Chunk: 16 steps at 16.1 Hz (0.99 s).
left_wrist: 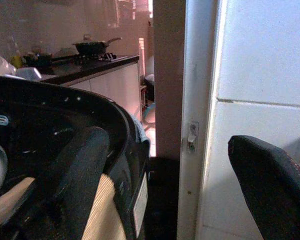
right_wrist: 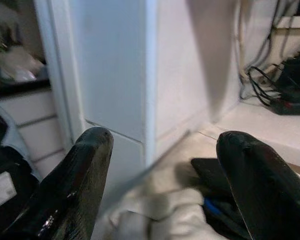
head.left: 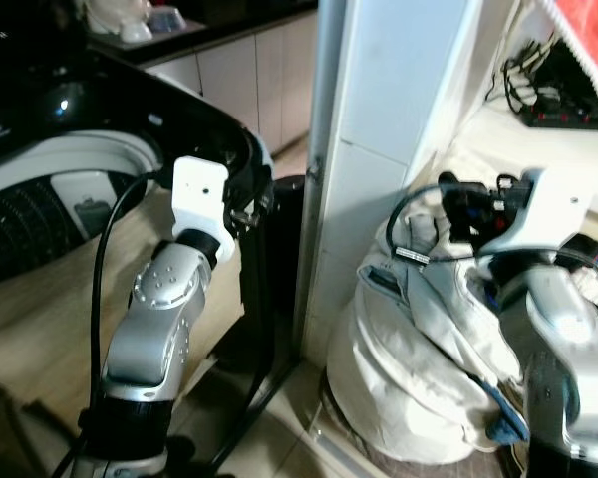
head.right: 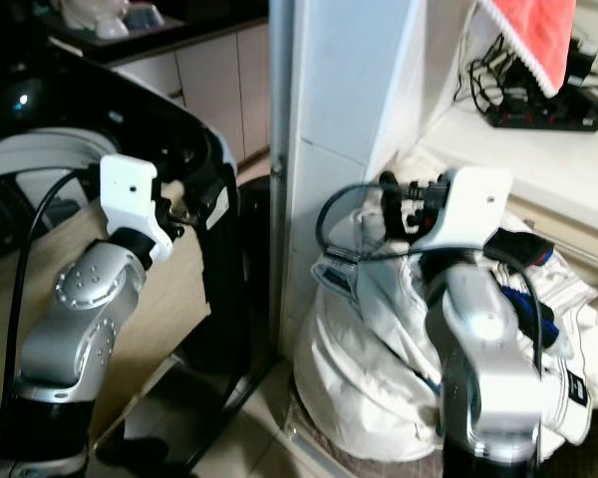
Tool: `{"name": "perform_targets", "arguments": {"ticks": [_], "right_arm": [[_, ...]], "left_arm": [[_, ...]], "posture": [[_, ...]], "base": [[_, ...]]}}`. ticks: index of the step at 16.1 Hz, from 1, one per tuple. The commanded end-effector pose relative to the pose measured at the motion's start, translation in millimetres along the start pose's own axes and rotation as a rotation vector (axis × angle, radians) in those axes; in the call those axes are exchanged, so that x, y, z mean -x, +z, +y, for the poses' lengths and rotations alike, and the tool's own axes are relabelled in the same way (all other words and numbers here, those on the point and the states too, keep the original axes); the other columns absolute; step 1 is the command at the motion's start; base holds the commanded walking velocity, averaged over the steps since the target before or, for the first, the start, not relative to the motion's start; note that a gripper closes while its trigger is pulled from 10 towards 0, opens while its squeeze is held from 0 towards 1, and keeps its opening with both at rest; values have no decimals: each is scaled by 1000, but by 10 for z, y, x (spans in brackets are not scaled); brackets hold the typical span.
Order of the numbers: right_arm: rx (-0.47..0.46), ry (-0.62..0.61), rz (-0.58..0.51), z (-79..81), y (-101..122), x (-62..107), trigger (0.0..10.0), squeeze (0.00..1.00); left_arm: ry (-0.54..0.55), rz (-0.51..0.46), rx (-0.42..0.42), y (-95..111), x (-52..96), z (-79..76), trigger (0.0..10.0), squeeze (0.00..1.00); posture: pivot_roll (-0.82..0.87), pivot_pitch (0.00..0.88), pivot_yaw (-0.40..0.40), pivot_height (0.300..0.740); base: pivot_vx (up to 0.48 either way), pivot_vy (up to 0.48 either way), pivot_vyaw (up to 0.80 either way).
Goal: Clothes washing
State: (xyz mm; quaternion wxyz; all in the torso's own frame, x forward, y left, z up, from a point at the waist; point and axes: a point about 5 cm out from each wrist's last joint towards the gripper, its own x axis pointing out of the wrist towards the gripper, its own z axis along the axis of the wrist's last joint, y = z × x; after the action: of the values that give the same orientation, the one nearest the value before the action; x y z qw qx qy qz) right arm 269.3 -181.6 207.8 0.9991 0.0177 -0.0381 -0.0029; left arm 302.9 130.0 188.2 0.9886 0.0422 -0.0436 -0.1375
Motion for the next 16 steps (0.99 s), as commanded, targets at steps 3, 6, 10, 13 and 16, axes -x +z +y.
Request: {"name": "perform_targets", "arguments": {"ticks": [3,6,10,13,16], "right_arm": [[-11,-27,48,-87,-29,-78,10000,1000],[-1,-25,50,-125,39,-189,10000,1000],[92,-39,165,-366,56,-309,10000,1000],[127,-68,275,-589,-22,-288,10000,1000],[128,-62,339,-680,-63,-294,10000,1000]], "left_arm": [[-38,-9,-16,48,-10,-35,10000,0],[-67,-10,-27,62,-23,-56,10000,0],[-236,6,-17,59,25,-194,10000,0],[-358,-13,-33,89,97,-253,10000,0],[-402,-19,-22,114,117,-277,10000,0]], "posture": [[-101,18,-44,740],[-106,23,-41,740],[-108,28,-33,740],[-106,28,-35,740],[-104,30,-35,740]], "base": [[0,0,0],[0,0,0],[0,0,0],[0,0,0],[0,0,0]]}}
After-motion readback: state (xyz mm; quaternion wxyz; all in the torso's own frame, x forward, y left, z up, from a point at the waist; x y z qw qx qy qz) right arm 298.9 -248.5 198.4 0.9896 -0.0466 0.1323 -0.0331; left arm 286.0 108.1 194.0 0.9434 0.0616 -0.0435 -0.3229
